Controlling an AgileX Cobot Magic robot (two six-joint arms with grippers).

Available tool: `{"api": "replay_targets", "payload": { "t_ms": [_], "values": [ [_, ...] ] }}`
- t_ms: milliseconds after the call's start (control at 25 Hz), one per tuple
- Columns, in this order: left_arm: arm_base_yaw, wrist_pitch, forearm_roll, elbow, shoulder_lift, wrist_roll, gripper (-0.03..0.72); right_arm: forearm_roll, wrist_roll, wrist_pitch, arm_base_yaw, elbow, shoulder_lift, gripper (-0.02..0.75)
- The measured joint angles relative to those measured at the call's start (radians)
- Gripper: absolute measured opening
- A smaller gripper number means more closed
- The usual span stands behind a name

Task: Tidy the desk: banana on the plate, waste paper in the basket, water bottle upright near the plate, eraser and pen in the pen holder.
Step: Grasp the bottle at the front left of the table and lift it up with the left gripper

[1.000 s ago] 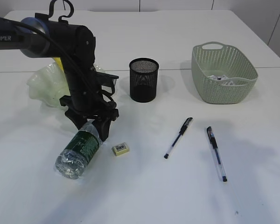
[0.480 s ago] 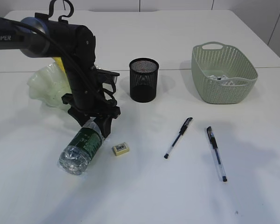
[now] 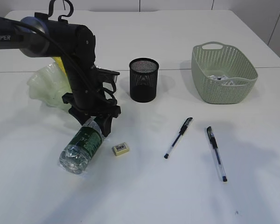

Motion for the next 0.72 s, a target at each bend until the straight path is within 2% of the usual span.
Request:
{"api": "replay_targets", "payload": {
  "t_ms": [720],
  "values": [
    [0.0,-0.024,0.009,0.0,-0.082,-0.006,0.43,0.0,0.008,0.019,0.0,0.0,0.0,0.252]
  ]
}}
